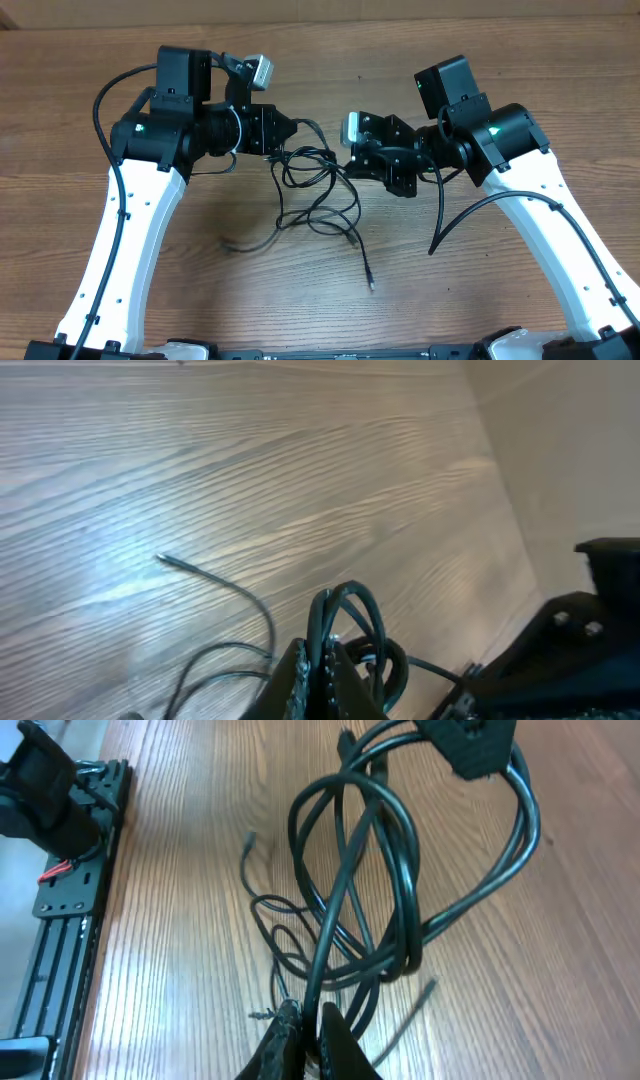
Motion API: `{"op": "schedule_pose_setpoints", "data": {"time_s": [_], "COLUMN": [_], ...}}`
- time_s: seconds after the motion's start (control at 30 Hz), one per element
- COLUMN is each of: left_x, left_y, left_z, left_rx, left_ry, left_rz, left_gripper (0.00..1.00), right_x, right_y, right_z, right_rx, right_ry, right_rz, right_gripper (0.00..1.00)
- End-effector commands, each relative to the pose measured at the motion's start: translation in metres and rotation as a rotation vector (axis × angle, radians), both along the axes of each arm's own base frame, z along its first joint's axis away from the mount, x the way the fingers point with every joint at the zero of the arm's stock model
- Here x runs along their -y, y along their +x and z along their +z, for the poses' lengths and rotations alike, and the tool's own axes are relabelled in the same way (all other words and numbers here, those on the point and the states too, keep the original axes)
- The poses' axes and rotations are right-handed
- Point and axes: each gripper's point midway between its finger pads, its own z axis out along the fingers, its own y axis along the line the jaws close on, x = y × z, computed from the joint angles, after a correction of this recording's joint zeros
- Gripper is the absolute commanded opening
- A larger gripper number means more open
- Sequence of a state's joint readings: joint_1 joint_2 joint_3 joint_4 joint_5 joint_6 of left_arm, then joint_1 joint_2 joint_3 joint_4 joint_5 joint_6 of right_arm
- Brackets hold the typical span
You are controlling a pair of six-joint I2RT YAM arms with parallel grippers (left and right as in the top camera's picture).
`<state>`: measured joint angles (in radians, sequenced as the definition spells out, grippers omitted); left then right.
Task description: Untangle cables
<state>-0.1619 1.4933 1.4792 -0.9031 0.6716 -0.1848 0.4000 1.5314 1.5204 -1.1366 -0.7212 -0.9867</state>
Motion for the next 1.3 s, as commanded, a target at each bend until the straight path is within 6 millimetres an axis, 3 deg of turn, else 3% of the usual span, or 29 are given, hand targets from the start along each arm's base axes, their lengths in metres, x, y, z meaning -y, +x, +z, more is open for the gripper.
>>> {"op": "schedule_pose_setpoints", "data": {"time_s": [0.0,0.13,0.23,0.33,0.43,0.5,0.53,0.6,0.63,0.7,0.9,1.0,1.1,1.27], "left_x": [-0.002,0.001,0.0,0.0,0.007,0.012,0.014,0.016,0.016,0.016,0.018,0.022,0.022,0.016], "left_y": [0.004,0.001,-0.002,-0.002,-0.007,-0.01,-0.012,-0.013,-0.013,-0.013,-0.015,-0.016,-0.017,-0.011], "left_z": [0.003,0.003,0.001,0.001,0.005,0.01,0.012,0.014,0.014,0.014,0.015,0.015,0.014,0.008], "left_rx": [0.012,0.005,-0.009,-0.012,-0.017,-0.022,-0.021,-0.023,-0.023,-0.023,-0.031,-0.03,-0.029,-0.021], "left_ry": [0.009,0.0,0.003,0.003,-0.037,-0.073,-0.089,-0.102,-0.102,-0.102,-0.113,-0.11,-0.102,-0.055], "left_rz": [0.012,-0.005,-0.005,-0.005,-0.037,-0.064,-0.076,-0.086,-0.086,-0.086,-0.09,-0.1,-0.1,-0.062], "left_gripper": [0.04,0.04,0.04,0.04,0.04,0.04,0.04,0.04,0.04,0.04,0.04,0.04,0.04,0.04], "right_x": [0.011,0.05,0.079,0.083,0.059,0.037,0.027,0.016,0.015,0.013,-0.014,-0.025,-0.035,-0.045], "right_y": [0.019,0.076,0.097,0.1,0.093,0.077,0.067,0.053,0.051,0.048,0.032,0.036,0.038,0.032], "right_z": [0.003,-0.003,-0.002,-0.001,0.004,0.005,0.005,-0.001,-0.005,-0.014,-0.001,0.0,-0.007,-0.016], "right_rx": [0.002,-0.004,-0.005,-0.019,-0.029,-0.005,0.012,0.059,0.073,0.093,0.116,0.147,0.159,0.142], "right_ry": [-0.067,-0.173,-0.198,-0.182,-0.129,-0.104,-0.091,-0.08,-0.083,-0.095,0.028,0.045,0.041,0.028], "right_rz": [-0.167,-0.668,-0.956,-1.02,-0.854,-0.626,-0.509,-0.331,-0.294,-0.229,-0.065,-0.043,-0.015,0.018], "right_gripper": [0.04,0.04,0.04,0.04,0.04,0.23,0.42,0.68,0.73,0.75,0.8,0.81,0.73,0.29]}}
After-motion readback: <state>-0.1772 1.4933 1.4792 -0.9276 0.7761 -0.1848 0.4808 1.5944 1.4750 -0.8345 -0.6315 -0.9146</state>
